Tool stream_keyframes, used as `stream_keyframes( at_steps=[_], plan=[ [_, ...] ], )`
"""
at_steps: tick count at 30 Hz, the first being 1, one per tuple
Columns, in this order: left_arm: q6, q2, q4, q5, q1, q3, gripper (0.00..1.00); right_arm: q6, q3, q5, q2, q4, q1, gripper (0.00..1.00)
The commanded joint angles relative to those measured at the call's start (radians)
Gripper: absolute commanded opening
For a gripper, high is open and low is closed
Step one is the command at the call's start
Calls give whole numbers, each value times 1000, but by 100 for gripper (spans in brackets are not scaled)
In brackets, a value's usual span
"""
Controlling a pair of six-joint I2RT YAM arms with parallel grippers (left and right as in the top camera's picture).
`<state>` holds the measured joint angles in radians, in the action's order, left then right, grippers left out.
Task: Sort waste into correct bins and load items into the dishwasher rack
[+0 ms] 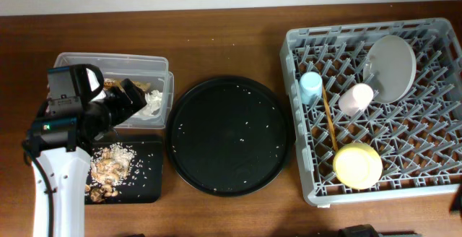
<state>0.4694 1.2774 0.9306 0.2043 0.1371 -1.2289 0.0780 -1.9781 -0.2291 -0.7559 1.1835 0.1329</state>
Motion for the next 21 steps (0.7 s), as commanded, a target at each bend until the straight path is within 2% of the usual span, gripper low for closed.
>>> stream_keyframes(
  at_steps=[1, 3, 5, 9, 12, 14, 17, 21],
  plan=[
    [8, -3, -1, -3, 3, -6, 99, -8, 11, 113, 90, 101, 5, 98],
    [8, -3, -1, -3, 3, -6, 99, -12, 108, 175, 174, 122, 5, 98],
    [8, -3, -1, -3, 3, -6, 99, -88, 345, 173, 294, 23, 5, 98],
    [8, -3, -1, -3, 3, -6, 100, -244, 855, 174, 473, -365, 5, 98],
    [8, -3, -1, -3, 3, -6, 100, -377, 1284, 174, 604, -796, 5, 98],
    [8, -3, -1, -3, 3, -6, 99, -413, 1491, 174, 682, -993, 5, 98],
    [8, -3, -1, -3, 3, -6, 99, -413, 1682, 173, 747, -1133, 2, 98],
    [8, -3, -1, -3, 3, -6, 99, -411, 1825, 165, 752, -1162, 3, 98]
  ],
)
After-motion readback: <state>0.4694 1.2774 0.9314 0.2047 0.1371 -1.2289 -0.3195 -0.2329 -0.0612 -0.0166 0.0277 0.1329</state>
